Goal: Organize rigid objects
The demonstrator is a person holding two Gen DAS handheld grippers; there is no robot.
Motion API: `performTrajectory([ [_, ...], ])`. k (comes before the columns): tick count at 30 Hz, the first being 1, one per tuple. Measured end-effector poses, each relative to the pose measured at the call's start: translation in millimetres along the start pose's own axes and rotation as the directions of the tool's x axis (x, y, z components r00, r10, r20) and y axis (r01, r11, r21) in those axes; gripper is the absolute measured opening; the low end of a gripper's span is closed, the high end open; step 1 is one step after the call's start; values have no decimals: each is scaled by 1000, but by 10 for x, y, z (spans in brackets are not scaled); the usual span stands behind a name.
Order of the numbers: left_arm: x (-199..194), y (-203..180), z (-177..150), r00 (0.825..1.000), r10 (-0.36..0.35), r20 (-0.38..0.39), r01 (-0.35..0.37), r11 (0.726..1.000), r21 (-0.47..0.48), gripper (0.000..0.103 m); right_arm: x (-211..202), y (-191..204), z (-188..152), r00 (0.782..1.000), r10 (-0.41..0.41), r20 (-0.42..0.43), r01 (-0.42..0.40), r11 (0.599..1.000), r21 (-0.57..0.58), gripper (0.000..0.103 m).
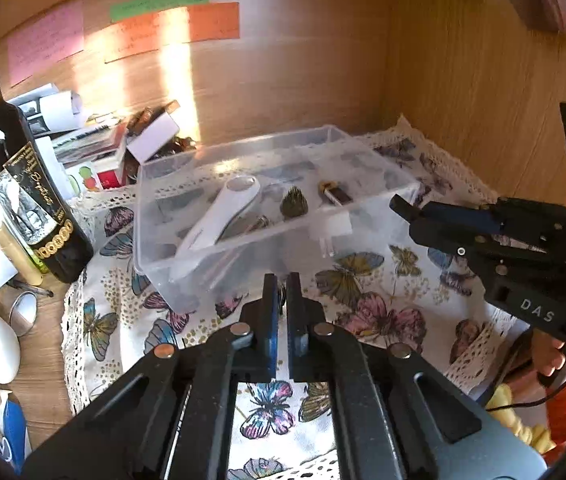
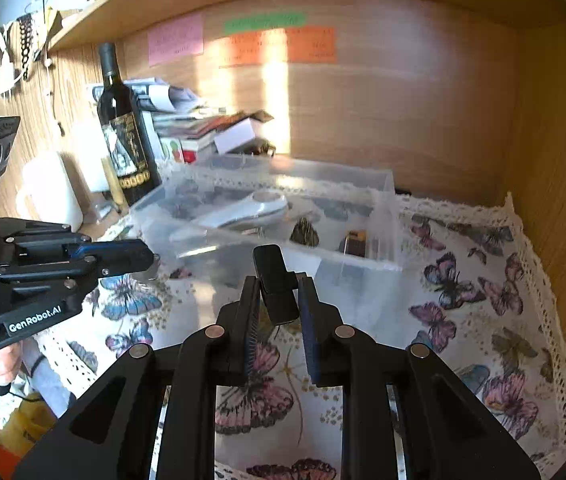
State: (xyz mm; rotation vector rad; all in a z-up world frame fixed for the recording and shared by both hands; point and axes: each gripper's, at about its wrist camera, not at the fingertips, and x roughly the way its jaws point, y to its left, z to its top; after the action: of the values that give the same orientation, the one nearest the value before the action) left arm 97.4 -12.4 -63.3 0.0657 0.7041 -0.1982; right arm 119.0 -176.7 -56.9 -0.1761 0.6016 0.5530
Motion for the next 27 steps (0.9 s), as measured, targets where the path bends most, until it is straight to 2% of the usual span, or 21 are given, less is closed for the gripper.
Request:
performTrajectory([
  [8, -104, 41, 119, 999, 7, 43, -7, 1000, -3, 2, -71, -24, 150, 999, -3, 54, 3, 1000, 2, 18],
  [18, -326, 99, 491, 990, 3, 139, -3, 1000, 2, 2, -50, -61, 341, 995, -12, 99, 12, 1000, 5, 18],
  [27, -123, 255, 808, 990, -5, 143, 9, 1000, -28, 2, 186, -163, 525, 996, -24, 88, 23, 1000, 19, 18],
])
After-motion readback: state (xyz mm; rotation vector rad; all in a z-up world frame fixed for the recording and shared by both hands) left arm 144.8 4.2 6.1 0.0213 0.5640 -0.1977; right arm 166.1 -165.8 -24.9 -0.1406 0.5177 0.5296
